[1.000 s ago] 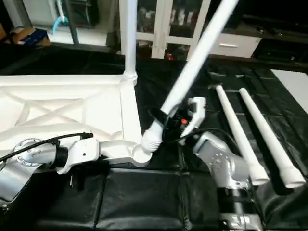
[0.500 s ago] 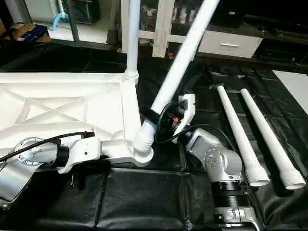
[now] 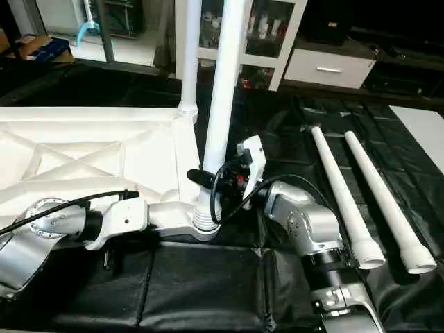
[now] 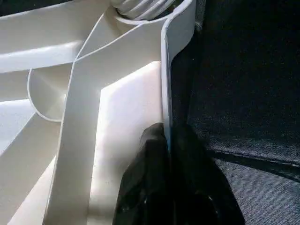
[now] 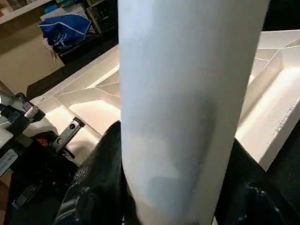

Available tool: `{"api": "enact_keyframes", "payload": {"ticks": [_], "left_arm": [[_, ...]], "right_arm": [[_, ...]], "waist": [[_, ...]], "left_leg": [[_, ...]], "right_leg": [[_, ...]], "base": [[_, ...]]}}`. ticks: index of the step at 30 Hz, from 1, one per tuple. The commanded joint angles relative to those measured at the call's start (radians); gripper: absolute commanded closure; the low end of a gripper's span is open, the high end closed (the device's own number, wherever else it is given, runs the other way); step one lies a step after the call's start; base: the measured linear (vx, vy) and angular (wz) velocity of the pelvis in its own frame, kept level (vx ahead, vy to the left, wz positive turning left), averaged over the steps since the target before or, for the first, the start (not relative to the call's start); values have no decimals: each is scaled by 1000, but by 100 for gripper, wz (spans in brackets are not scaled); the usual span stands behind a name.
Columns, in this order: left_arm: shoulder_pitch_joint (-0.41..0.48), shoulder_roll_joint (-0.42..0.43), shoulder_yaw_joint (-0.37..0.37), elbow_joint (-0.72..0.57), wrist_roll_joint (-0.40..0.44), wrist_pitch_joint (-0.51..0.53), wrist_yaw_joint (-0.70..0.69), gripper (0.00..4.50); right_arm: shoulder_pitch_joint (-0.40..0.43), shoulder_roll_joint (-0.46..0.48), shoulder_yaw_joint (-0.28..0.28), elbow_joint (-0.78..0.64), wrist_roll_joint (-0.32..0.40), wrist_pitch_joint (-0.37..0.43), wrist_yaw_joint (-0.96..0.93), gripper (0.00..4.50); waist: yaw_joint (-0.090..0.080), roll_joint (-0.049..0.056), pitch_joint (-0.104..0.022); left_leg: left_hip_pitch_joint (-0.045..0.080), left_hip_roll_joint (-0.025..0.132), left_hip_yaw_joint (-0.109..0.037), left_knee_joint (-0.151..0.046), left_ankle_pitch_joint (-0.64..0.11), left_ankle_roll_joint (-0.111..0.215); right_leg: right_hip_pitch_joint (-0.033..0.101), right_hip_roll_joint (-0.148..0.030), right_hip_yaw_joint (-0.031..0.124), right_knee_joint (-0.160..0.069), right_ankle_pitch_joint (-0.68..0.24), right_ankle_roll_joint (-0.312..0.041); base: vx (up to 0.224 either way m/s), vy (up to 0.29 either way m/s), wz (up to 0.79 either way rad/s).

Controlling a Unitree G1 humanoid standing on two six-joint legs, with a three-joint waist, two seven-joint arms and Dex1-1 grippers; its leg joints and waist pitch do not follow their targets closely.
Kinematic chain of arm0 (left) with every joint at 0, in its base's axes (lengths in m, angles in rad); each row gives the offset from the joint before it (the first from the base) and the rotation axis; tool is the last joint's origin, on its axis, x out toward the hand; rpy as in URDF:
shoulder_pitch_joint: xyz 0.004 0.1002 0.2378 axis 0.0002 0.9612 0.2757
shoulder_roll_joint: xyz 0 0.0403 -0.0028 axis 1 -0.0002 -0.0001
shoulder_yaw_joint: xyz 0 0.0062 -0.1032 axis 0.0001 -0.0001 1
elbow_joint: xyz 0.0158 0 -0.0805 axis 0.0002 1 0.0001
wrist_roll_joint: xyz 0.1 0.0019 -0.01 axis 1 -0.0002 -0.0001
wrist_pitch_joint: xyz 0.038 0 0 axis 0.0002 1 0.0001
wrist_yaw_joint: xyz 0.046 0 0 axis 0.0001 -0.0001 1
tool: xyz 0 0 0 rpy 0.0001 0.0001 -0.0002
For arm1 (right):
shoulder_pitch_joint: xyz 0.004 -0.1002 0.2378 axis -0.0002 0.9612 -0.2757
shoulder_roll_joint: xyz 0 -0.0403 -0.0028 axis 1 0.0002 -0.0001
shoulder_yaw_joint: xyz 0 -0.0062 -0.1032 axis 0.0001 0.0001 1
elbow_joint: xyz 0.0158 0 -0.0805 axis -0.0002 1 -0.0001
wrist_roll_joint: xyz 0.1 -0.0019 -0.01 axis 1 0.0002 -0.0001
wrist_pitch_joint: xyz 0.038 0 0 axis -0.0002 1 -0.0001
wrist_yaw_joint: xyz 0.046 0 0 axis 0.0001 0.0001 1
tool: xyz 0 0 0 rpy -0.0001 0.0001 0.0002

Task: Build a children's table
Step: Insert table leg to table base

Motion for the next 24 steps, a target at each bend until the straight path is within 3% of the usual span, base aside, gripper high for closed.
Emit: {"api": "enact_keyframes", "payload": {"ticks": [1,8,16,24], "left_arm": [[39,1,-77,55,37,15,-7,450],[31,3,-78,63,42,8,-6,450],[17,-1,-91,72,48,-9,-8,450],[5,-9,-87,81,46,-14,-1,450]], "right_arm": [[4,-26,48,51,-78,-27,9,267],[-3,-41,122,66,-139,-84,64,267],[-4,-28,126,100,-171,-162,68,267],[73,-28,132,93,-202,-245,57,267]], "waist": [[2,18,-28],[1,16,-25],[-1,16,-26],[0,16,-24]], "left_leg": [[12,65,-32,-83,-234,-20],[16,67,-35,-85,-281,-26],[17,68,-38,-89,-323,-38],[16,68,-40,-92,-350,-41]], "right_leg": [[19,-78,52,-77,-233,-186],[14,-80,55,-85,-304,-169],[12,-80,54,-89,-331,-162],[9,-82,56,-93,-362,-150]], "base": [[0,0,0],[0,0,0],[0,0,0],[0,0,0]]}}
